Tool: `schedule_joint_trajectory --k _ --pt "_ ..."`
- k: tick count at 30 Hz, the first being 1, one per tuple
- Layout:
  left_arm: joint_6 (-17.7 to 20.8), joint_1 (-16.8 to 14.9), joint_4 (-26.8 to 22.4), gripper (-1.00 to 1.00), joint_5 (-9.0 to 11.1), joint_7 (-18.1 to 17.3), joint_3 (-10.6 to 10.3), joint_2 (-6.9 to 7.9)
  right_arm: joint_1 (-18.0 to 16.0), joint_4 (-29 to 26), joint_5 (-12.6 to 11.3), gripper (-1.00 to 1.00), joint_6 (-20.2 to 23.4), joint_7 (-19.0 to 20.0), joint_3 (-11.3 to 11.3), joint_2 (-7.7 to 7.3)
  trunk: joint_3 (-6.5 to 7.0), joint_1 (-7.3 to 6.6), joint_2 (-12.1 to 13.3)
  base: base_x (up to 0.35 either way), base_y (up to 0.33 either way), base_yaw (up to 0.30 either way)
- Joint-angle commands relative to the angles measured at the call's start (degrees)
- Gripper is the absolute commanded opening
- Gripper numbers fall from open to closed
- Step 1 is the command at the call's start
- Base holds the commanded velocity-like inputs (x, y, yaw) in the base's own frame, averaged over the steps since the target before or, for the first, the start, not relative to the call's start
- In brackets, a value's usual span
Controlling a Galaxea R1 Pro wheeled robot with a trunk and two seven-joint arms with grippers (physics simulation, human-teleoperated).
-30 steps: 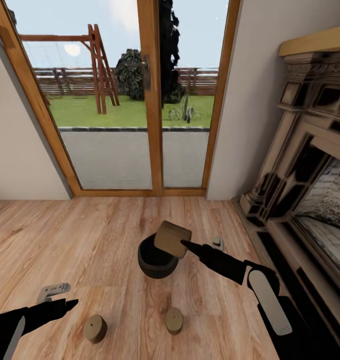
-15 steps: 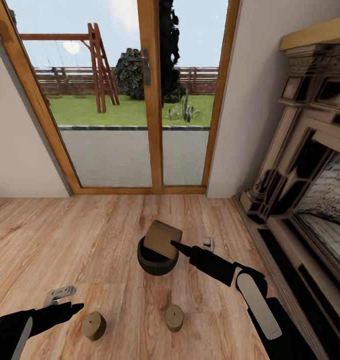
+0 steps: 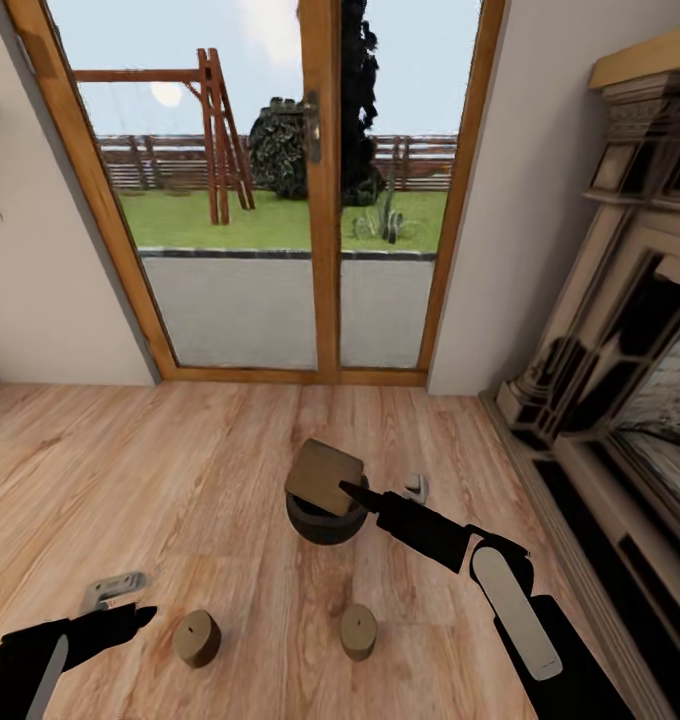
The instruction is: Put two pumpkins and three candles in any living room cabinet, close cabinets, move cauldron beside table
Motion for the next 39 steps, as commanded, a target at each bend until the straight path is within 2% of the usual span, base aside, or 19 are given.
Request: schedule_joint_trajectory --k 1,7,14,18,20,22,25,29,39 --pt "-0.66 0.0 0.12 1.0 0.12 2.08 -0.03 -0.26 0.0 -0.01 -0.18 -1.0 0.03 -0.02 0.05 0.03 -0.14 0.23 -0.42 0.0 0.0 0.207" --pt "-1.45 0.0 0.42 1.0 0.02 4.4 -0.97 -2.09 0.0 -0.01 -0.18 -1.0 0.03 0.03 0.02 0.0 -0.96 1.54 -2.82 0.0 0.0 0.227" --pt "-1.91 0.0 1.83 1.0 -0.1 4.66 -1.27 -2.48 0.0 -0.01 -0.18 -1.0 0.03 0.02 0.1 0.05 -1.87 3.08 -5.63 0.0 0.0 0.24" --pt "-5.98 0.0 3.78 1.0 -0.17 4.67 -1.35 -3.74 0.0 -0.01 -0.18 -1.0 0.03 0.02 0.1 0.06 -2.39 3.96 -7.23 0.0 0.0 0.241" --pt "-7.15 0.0 4.62 1.0 -0.21 4.68 -2.3 -4.41 0.0 -0.01 -0.18 -1.0 0.03 0.03 0.07 0.02 -2.65 4.4 -8.04 0.0 0.0 0.241" --pt "-7.75 0.0 5.2 1.0 -0.21 4.68 -5.19 -4.72 0.0 -0.01 -0.18 -1.0 0.03 0.03 0.09 -0.01 -2.91 4.84 -8.84 0.0 0.0 0.241" --pt "-7.97 0.0 5.41 1.0 -0.22 4.68 -7.12 -4.83 0.0 -0.01 -0.18 -1.0 0.03 0.05 0.05 -0.02 -3.34 5.5 -10.04 0.0 0.0 0.161" --pt "-7.92 0.0 5.43 1.0 -0.22 4.61 -8.03 -4.93 0.0 0.06 -0.18 -1.0 0.09 0.16 0.1 0.04 -3.12 5.5 -10.04 0.0 0.0 -0.101" --pt "-7.9 0.0 5.23 1.0 -0.13 4.47 -8.19 -4.88 0.0 0.08 -0.18 -1.0 0.12 0.06 0.13 0.06 -2.48 5.5 -10.04 0.0 0.0 -0.215"
